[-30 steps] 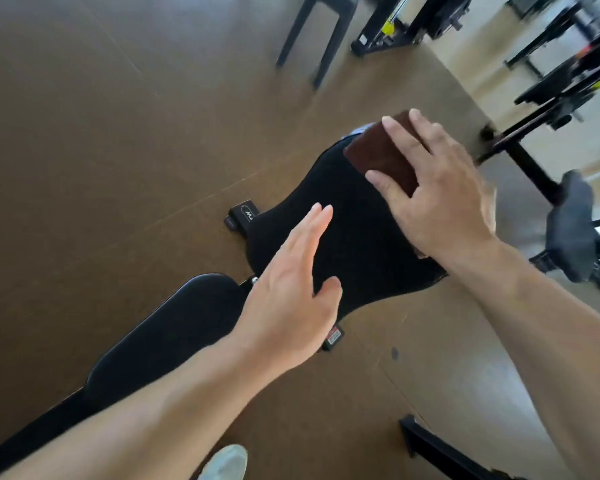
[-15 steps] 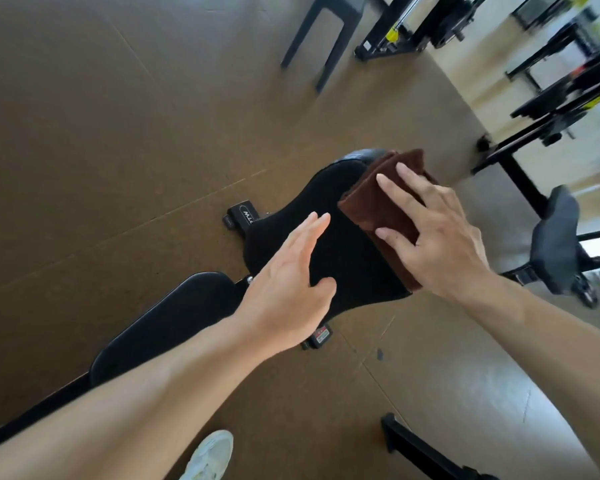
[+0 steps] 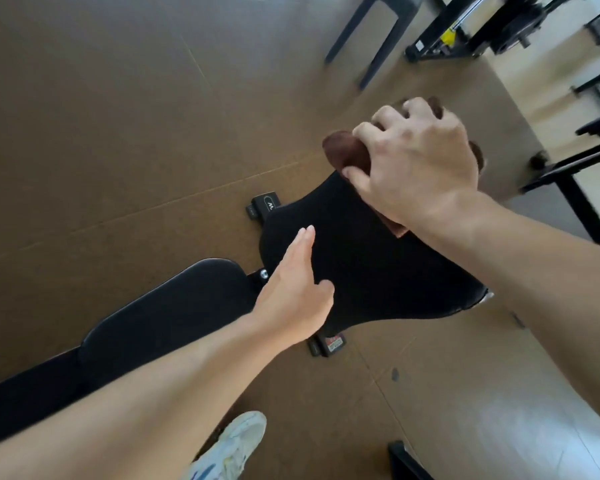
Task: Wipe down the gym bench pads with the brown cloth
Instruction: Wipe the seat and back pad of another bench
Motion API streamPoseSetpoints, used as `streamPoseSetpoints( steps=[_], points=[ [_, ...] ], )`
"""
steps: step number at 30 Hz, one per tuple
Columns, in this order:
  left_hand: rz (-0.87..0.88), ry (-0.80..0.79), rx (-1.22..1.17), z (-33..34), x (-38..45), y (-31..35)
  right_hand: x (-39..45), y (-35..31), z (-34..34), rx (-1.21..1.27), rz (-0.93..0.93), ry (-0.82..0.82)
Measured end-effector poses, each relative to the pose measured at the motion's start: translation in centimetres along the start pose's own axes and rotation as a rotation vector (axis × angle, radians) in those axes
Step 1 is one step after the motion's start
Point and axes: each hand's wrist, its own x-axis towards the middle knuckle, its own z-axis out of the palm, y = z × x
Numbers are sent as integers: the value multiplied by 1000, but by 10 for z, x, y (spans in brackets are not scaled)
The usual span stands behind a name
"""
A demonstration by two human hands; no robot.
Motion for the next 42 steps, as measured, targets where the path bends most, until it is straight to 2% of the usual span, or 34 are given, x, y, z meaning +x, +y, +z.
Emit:
streamPoseSetpoints(
  steps=[2,4,7,9,11,13,16,18,20,22,24,26,29,32,36,39,42],
  points=[
    [-33,22,33,-1,-4,-22,-3,-24,22,-240,-205,-5],
    [-48,43,62,-8,-12,-41,-19,-61,64,-330,-484,-77],
    [-112,91,15,-27,-21,-60,-75,-117,134,-371,-819,-371],
    [-134,123,16,-41,-27,-70,-113,-135,160,-428,-946,-492],
    [-157,139,25,-49,-32,-78,-123,-136,163,-455,-998,-540],
    [-175,152,20,-50,-35,-81,-95,-131,150,-459,-967,-469],
    [-183,184,12,-45,-32,-77,-6,-130,121,-366,-743,-274],
    [-183,214,1,-43,-28,-76,41,-136,106,-318,-594,-276],
    [-181,237,-3,-43,-25,-79,55,-149,115,-313,-530,-320],
    [-192,253,-15,-47,-23,-87,39,-169,140,-349,-600,-297],
    [-218,264,-28,-52,-22,-97,11,-189,171,-348,-775,-291],
    [-254,267,-30,-55,-22,-109,-22,-204,201,-321,-911,-386],
    [-299,247,-20,-51,-27,-126,-66,-215,225,-308,-961,-470],
    [-301,207,-8,-44,-36,-124,-104,-202,223,-359,-1045,-460],
    [-277,178,-15,-49,-46,-92,-151,-150,198,-471,-1128,-495],
    [-209,145,40,-60,-51,-51,-137,-94,134,-212,-912,-478],
    [-109,105,62,-66,-51,-4,-124,-23,59,67,-562,-90]
  ],
)
